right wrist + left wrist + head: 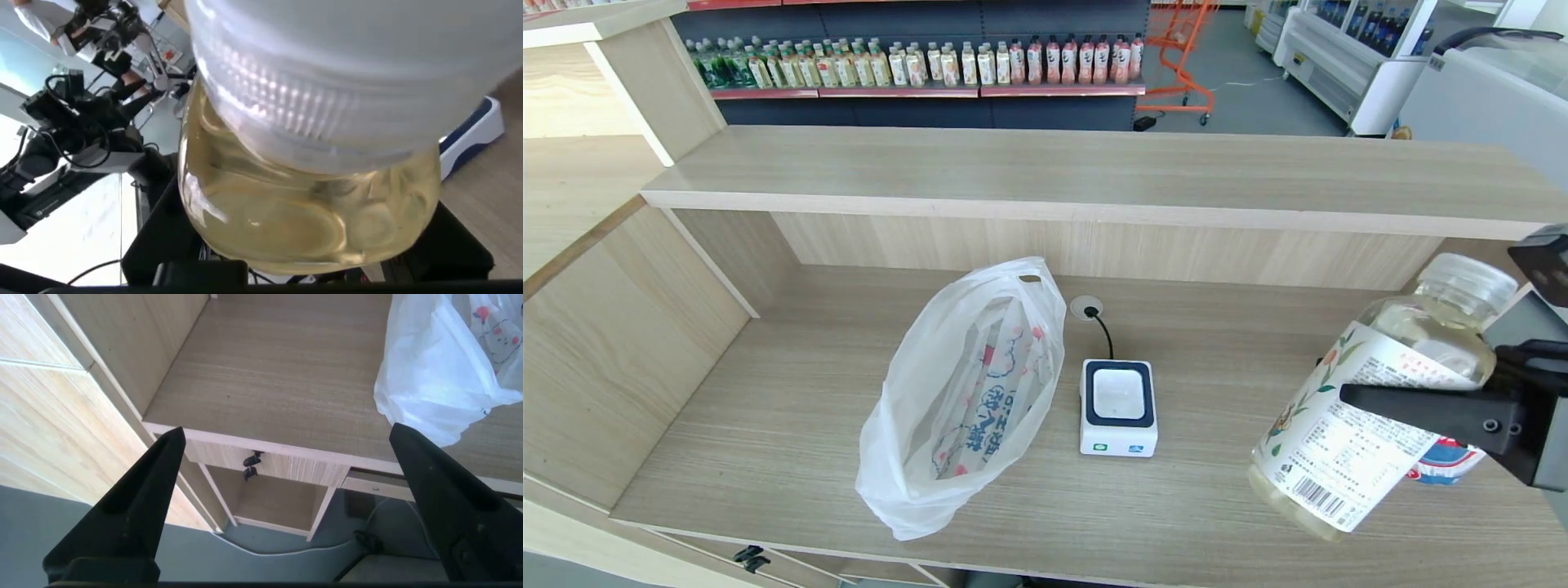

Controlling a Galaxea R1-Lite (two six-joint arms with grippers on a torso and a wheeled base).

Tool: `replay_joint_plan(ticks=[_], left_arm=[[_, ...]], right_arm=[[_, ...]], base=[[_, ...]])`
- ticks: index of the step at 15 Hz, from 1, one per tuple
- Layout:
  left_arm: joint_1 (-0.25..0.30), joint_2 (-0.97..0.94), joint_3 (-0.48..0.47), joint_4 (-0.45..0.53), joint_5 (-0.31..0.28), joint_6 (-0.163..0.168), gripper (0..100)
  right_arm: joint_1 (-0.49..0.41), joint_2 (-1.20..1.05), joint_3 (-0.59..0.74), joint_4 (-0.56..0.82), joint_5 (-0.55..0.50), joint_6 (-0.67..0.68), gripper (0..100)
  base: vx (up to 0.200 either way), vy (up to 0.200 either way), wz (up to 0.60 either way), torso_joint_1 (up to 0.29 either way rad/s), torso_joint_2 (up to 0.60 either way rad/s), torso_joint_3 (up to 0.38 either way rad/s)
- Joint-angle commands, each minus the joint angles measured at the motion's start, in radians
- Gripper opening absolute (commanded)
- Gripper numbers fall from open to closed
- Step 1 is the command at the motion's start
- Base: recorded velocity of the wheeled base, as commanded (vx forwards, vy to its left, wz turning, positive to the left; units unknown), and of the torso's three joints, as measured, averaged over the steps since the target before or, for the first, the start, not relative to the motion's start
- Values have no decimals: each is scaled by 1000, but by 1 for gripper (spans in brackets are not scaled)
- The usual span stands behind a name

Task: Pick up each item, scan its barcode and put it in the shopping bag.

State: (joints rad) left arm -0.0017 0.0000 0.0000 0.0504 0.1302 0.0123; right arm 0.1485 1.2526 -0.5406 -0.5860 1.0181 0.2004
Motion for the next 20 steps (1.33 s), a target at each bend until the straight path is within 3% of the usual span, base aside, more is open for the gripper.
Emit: replay_joint_plan(ticks=[1,8,20], left_arm=[[0,2,0,0,0,0,100],[0,2,0,0,0,0,100],[0,2,0,0,0,0,100]], right_arm=[[26,-1,-28,2,4,22,0],[171,19,-59,2,4,94,0],[261,133,-122,-11,5,123,0]], base=[[0,0,0,0,0,0],[0,0,0,0,0,0],[0,0,0,0,0,0]])
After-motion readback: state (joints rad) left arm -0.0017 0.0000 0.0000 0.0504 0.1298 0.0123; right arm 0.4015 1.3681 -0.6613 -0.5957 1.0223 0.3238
